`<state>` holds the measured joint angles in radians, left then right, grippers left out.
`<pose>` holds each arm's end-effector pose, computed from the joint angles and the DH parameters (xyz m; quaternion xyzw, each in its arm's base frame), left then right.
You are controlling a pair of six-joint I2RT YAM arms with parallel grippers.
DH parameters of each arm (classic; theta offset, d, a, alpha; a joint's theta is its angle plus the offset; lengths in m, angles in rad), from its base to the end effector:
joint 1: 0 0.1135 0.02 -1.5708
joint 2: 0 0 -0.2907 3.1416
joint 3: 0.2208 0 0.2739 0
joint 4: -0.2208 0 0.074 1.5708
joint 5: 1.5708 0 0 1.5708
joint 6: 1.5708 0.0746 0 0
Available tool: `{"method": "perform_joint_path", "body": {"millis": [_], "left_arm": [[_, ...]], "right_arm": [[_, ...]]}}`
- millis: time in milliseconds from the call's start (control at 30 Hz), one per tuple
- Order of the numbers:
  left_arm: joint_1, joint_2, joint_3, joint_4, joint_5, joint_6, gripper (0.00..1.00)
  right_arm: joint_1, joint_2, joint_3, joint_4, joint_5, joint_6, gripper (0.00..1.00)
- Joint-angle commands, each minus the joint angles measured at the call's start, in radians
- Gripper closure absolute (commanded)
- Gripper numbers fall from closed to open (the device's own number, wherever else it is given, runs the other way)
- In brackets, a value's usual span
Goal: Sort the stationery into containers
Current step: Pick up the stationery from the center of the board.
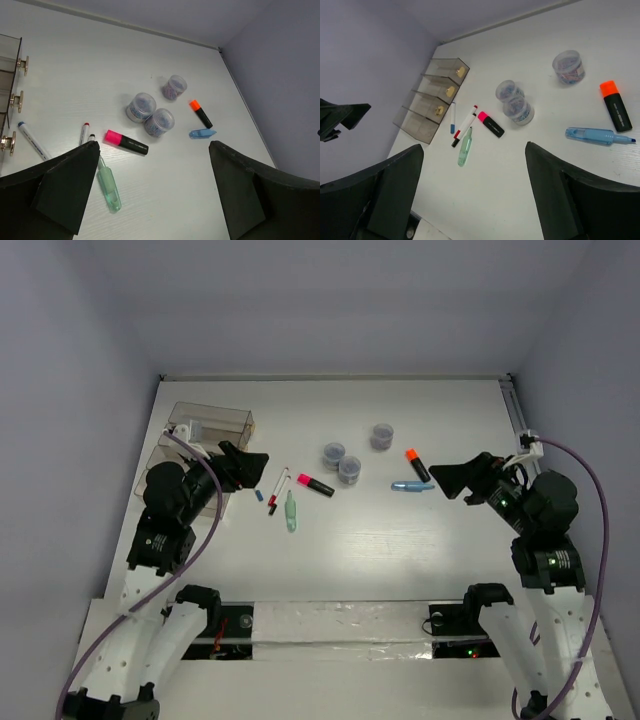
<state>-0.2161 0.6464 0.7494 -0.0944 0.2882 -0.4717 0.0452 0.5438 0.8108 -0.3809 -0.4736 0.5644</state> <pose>0.1841 -0.0621 0.3770 0.0123 0.7041 -0.3321 0.6275 0.1510 0.0409 0.3763 0.0353 0.7412 0.3612 0.5648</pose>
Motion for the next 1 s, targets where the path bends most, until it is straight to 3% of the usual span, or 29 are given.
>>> {"method": "perform_joint_path", "body": {"millis": [0, 67, 100, 167, 200, 233, 267, 400, 500, 533, 600, 633, 733, 767, 867, 967], "left_arm": [[-0.003, 0.010, 0.059, 0.032, 0.012, 0.025, 0.11], [-0.003, 0.016, 0.062, 0.036, 0.025, 0.024, 0.13], [-0.003, 0.021, 0.062, 0.059, 0.040, 0.007, 0.17], [-0.003, 0.024, 0.059, 0.088, 0.052, -0.004, 0.37], [-0.003, 0.033, 0.064, 0.113, 0.037, -0.011, 0.46], [-0.003, 0.042, 0.070, 0.111, 0.026, -0.015, 0.64], [-0.003, 0.054, 0.077, 0.108, 0.017, -0.018, 0.72], [-0.070, 0.166, 0.106, 0.111, -0.059, -0.028, 0.86], [-0.241, 0.249, 0.161, 0.107, -0.188, -0.021, 0.86], [-0.328, 0.315, 0.182, 0.098, -0.301, -0.012, 0.83], [-0.382, 0.431, 0.250, 0.056, -0.427, 0.005, 0.76], [-0.400, 0.470, 0.269, 0.047, -0.449, 0.011, 0.66], [-0.442, 0.614, 0.332, 0.027, -0.555, 0.034, 0.48], [-0.453, 0.646, 0.347, 0.024, -0.573, 0.036, 0.38], [-0.463, 0.784, 0.406, 0.025, -0.600, 0.048, 0.23], [-0.476, 0.923, 0.482, 0.010, -0.607, 0.053, 0.21]], "right_arm": [[-0.007, -0.010, 0.008, 0.036, 0.019, -0.012, 0.13], [-0.007, -0.008, -0.007, 0.036, 0.020, -0.012, 0.55], [-0.007, -0.001, -0.009, 0.036, 0.009, -0.011, 0.81], [-0.007, 0.016, -0.010, 0.039, -0.020, -0.012, 0.97], [-0.007, 0.025, -0.010, 0.046, -0.036, -0.012, 1.00], [-0.007, 0.040, -0.013, 0.051, -0.066, -0.009, 1.00], [-0.007, 0.047, -0.016, 0.057, -0.079, -0.009, 1.00], [-0.007, 0.056, -0.054, 0.080, -0.089, -0.017, 1.00], [-0.007, 0.056, -0.082, 0.088, -0.076, -0.024, 0.80], [-0.007, 0.056, -0.100, 0.089, -0.059, -0.023, 0.59], [-0.007, 0.051, -0.122, 0.099, -0.051, -0.015, 0.39], [-0.007, 0.051, -0.140, 0.108, -0.053, -0.011, 0.23], [0.002, 0.065, -0.166, 0.134, -0.074, -0.005, 0.15], [0.002, 0.070, -0.183, 0.140, -0.083, -0.001, 0.15], [0.002, 0.090, -0.211, 0.161, -0.095, 0.000, 0.13], [0.012, 0.104, -0.237, 0.158, -0.099, -0.017, 0.12]]}}
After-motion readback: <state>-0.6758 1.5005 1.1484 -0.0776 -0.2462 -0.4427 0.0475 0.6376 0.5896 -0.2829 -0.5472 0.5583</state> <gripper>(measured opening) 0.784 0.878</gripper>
